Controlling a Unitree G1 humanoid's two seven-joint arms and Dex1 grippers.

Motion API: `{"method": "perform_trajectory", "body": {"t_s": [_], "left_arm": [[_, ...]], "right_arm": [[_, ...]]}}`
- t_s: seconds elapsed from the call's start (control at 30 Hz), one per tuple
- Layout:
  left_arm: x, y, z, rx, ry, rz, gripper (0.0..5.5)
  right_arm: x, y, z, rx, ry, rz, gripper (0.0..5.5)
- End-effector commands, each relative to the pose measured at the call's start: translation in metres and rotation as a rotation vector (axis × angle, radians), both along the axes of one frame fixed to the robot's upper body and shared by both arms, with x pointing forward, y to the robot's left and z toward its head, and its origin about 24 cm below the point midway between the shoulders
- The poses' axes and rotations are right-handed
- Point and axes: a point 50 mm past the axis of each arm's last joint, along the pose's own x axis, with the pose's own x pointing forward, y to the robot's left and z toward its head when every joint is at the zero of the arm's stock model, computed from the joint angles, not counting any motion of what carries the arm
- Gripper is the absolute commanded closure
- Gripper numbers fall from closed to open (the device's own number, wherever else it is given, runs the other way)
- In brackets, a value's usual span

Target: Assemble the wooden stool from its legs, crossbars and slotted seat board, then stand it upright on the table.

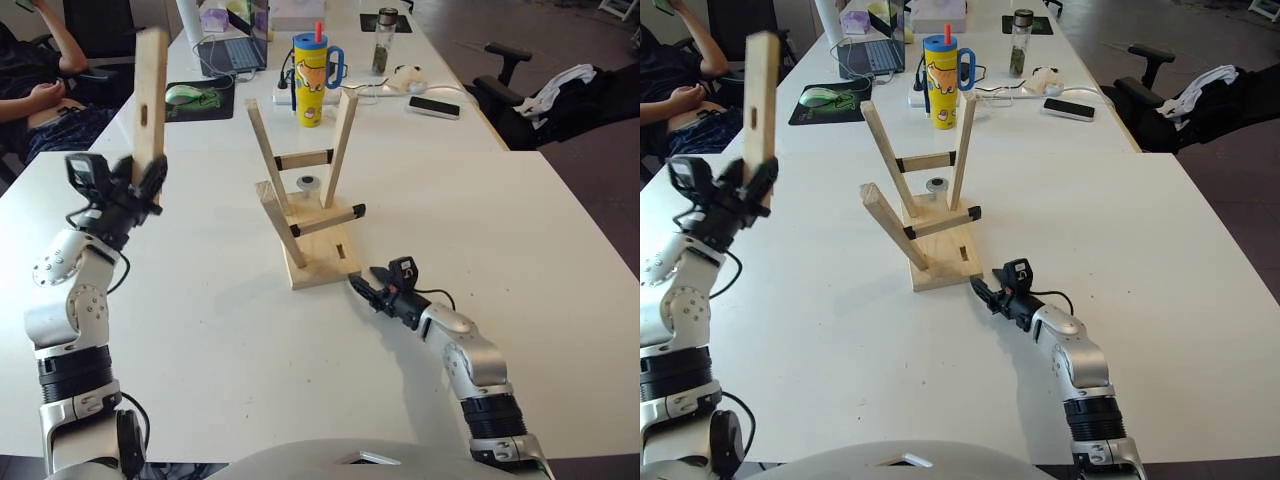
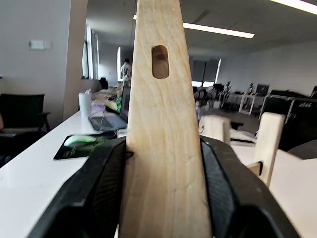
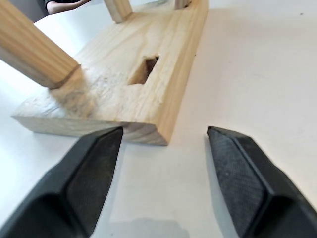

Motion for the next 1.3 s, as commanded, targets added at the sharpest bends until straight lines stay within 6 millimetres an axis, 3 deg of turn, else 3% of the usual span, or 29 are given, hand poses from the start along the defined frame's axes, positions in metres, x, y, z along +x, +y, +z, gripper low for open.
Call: {"method": "perform_trajectory", "body": {"t_s": [0.03, 0.2, 0.43, 0.57, 0.67, 0.8, 0.93, 1.1, 1.3], "left_arm": [[-0.014, -0.031, 0.051, -0.094, -0.134, -0.322, 3.47], [-0.036, -0.080, 0.067, -0.064, -0.068, -0.692, 3.47], [-0.048, -0.113, 0.042, -0.052, 0.096, -0.898, 3.47], [-0.052, -0.119, 0.023, -0.011, 0.177, -0.921, 3.47], [-0.054, -0.123, 0.015, 0.021, 0.200, -0.929, 3.47], [-0.054, -0.125, 0.010, 0.024, 0.205, -0.925, 3.47], [-0.055, -0.126, 0.006, 0.020, 0.207, -0.920, 3.47], [-0.051, -0.128, 0.005, 0.023, 0.202, -0.933, 3.47], [-0.048, -0.129, 0.002, 0.034, 0.214, -0.959, 3.47]], "right_arm": [[0.003, -0.014, -0.005, -0.017, -0.002, -0.060, 2.31], [-0.001, -0.007, -0.005, 0.018, 0.009, 0.044, 2.31], [-0.012, 0.030, -0.004, -0.065, -0.091, 0.368, 2.31], [-0.016, 0.036, -0.006, -0.059, -0.094, 0.437, 2.31], [-0.022, 0.028, -0.010, -0.083, -0.070, 0.440, 2.31], [-0.022, -0.008, -0.015, -0.223, -0.039, 0.366, 2.31], [-0.001, -0.030, -0.013, -0.322, -0.062, 0.315, 2.31], [0.013, -0.028, -0.014, -0.339, -0.088, 0.348, 2.31], [0.026, -0.009, -0.019, -0.336, -0.128, 0.482, 2.31]]}}
